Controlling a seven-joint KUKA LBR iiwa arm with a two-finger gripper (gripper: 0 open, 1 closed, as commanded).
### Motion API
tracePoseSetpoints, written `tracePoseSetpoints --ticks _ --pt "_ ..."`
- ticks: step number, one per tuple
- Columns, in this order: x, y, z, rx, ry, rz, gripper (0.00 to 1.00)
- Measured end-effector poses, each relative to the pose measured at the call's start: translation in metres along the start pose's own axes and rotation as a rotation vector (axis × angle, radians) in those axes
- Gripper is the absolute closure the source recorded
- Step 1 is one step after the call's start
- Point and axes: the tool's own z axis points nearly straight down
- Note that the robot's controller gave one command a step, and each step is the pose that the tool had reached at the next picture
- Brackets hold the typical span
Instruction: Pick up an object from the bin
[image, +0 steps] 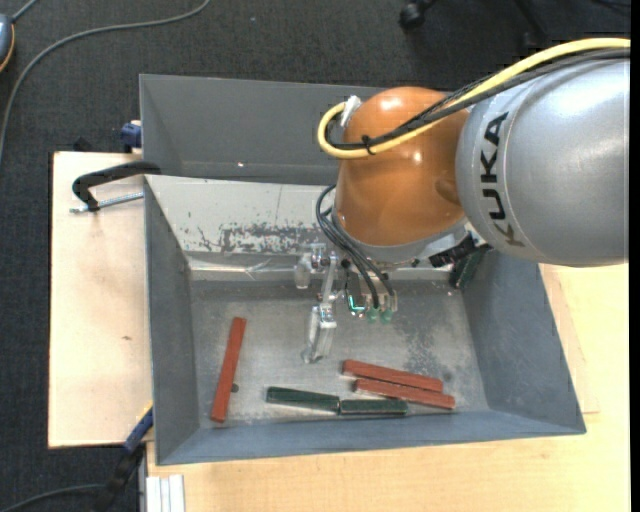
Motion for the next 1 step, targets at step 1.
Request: tracePoseSetpoints --ticks 1 --pt "0.0186 -0.0449 0.1536 0.001 0.001 0.069 0.00"
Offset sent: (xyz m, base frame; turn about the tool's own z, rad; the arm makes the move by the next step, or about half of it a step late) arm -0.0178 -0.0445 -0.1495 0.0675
